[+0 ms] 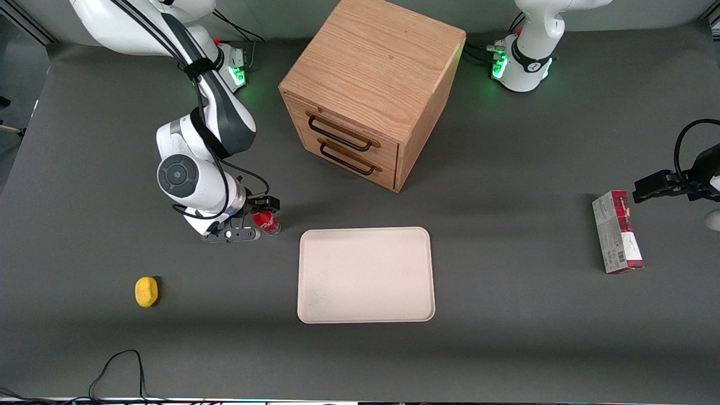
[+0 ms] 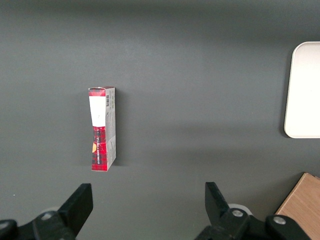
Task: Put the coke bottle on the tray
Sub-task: 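Lower the open right gripper around the red bottle and close it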
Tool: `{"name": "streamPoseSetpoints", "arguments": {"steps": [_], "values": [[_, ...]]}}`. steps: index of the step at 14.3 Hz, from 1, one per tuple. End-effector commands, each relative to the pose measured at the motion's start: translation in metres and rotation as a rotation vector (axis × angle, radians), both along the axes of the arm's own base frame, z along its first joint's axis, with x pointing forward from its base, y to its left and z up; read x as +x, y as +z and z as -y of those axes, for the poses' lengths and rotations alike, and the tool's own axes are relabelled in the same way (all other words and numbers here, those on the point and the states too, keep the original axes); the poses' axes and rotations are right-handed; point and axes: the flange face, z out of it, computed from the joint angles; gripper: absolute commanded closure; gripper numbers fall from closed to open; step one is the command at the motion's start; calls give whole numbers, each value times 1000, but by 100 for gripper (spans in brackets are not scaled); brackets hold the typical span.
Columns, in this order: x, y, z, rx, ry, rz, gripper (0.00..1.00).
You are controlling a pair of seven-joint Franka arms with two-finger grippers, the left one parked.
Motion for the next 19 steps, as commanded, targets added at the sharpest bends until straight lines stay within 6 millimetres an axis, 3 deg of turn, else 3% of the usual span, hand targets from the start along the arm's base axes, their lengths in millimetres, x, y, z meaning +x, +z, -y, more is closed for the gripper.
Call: {"name": "streamPoseSetpoints", "arguments": {"steps": [1, 5, 6, 7, 8, 9, 19], "values": [[-11, 5, 2, -13, 17, 24, 0], [-12, 7, 2, -10, 19, 34, 3], [-14, 8, 2, -10, 20, 34, 18], [-15, 10, 3, -10, 20, 36, 57], [-16, 9, 3, -11, 20, 35, 81], [-16, 8, 3, -12, 20, 33, 97], [-13, 16, 6, -8, 36, 38, 100]]}}
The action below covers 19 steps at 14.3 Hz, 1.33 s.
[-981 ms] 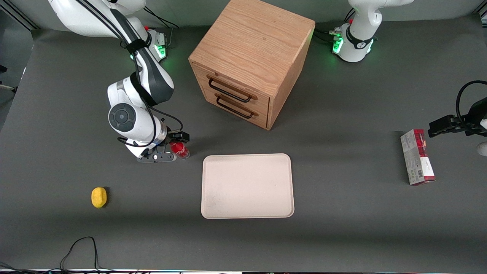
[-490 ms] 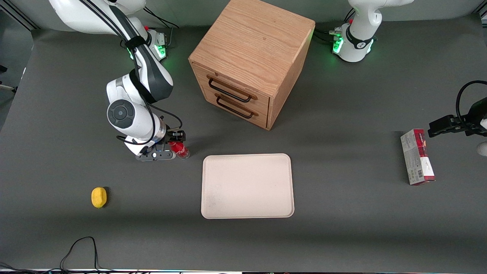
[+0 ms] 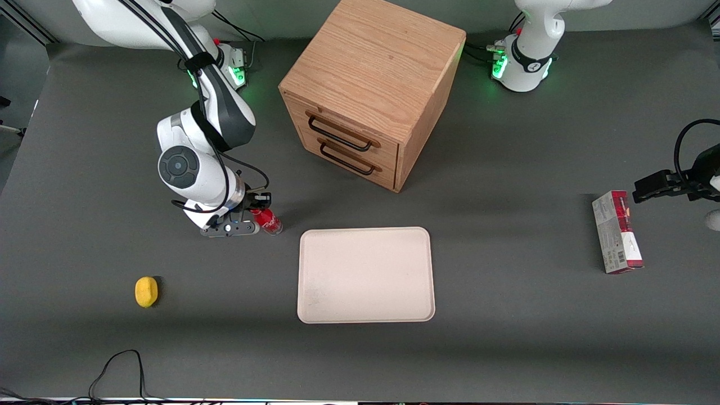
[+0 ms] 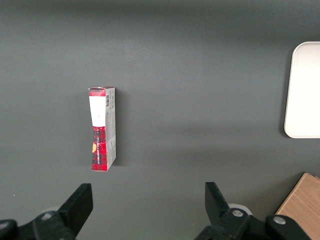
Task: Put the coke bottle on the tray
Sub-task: 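Lower the open right gripper around the red bottle and close it, then lift the red bottle with the right gripper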
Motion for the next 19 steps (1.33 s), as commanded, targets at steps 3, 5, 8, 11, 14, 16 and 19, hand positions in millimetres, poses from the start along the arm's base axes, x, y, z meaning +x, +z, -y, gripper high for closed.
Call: {"name": "streamPoseSetpoints", "arguments": {"steps": [3, 5, 8, 11, 14, 16, 19], "values": [[20, 60, 5, 0, 9, 23, 100], [39, 112, 11, 3, -2, 19, 100], [66, 181, 27, 11, -17, -10, 100], [85, 226, 32, 9, -12, -47, 100], [93, 239, 44, 25, 11, -52, 100], [94, 238, 42, 29, 12, -46, 100], [113, 208, 25, 53, 7, -19, 100]]}}
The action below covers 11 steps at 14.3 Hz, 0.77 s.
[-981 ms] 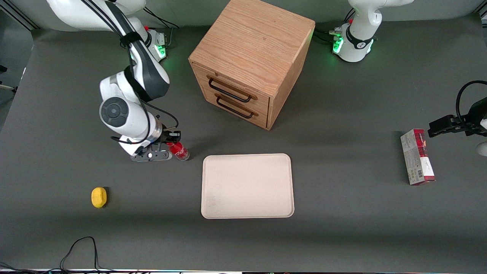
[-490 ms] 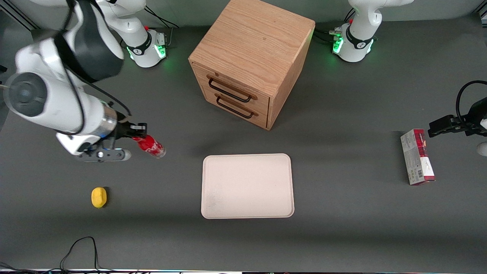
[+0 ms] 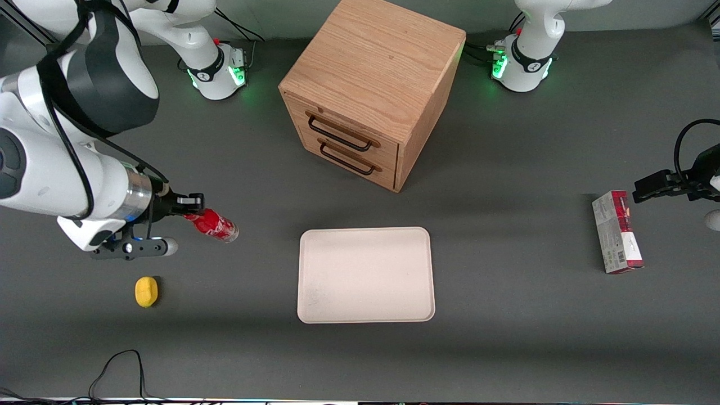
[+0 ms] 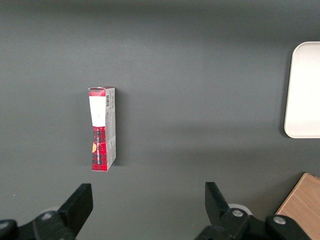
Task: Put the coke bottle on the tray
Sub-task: 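Lift the red bottle with the right gripper, then carry the red bottle over the white tray's edge and lower it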
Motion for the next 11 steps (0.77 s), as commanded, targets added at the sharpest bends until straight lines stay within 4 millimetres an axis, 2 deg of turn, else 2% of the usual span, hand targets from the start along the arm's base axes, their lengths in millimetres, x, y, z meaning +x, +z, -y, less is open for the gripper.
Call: {"name": "streamPoseSetpoints", "arguments": {"steps": [1, 3, 5, 7, 11], "values": [[21, -17, -21, 47, -14, 59, 100], [39, -57, -46, 88, -35, 84, 100], [52, -84, -73, 118, -59, 130, 100], [57, -115, -105, 126, -35, 173, 100], [61, -162, -137, 104, -8, 220, 100]]}}
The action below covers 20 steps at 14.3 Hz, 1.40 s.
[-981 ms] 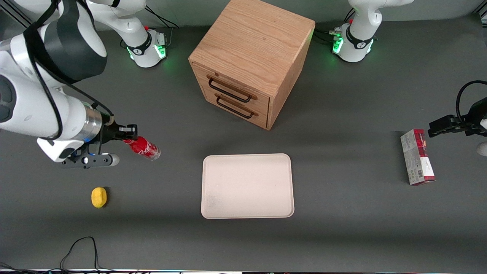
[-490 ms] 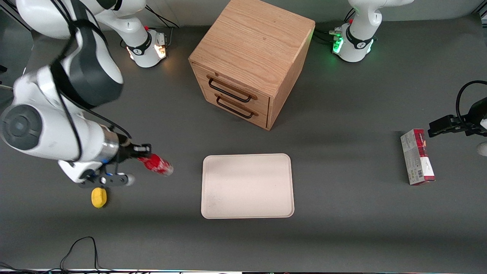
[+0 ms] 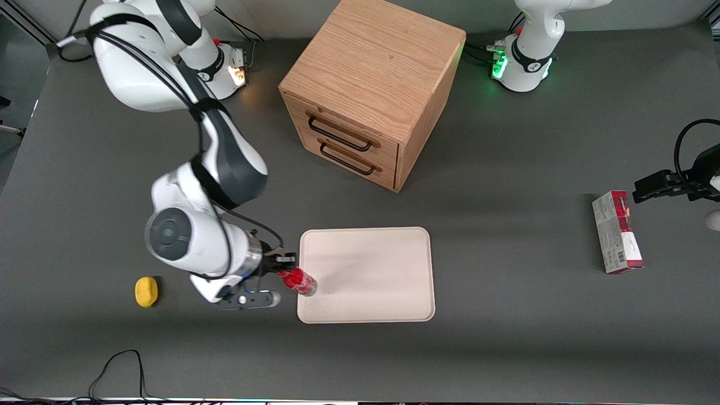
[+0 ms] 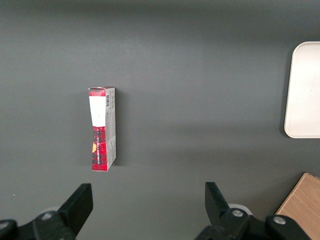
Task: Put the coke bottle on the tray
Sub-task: 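Carry the red bottle over the white tray's edge and lower it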
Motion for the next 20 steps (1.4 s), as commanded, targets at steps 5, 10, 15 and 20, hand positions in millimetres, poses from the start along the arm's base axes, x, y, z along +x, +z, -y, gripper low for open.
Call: {"name": "streamPoseSetpoints", "arguments": {"steps": [5, 10, 15, 20], "values": [[8, -14, -15, -63, -10, 78, 100], [9, -22, -16, -71, -7, 82, 100], [10, -31, -17, -68, -9, 86, 100], [10, -35, -18, -69, 5, 85, 0]]}}
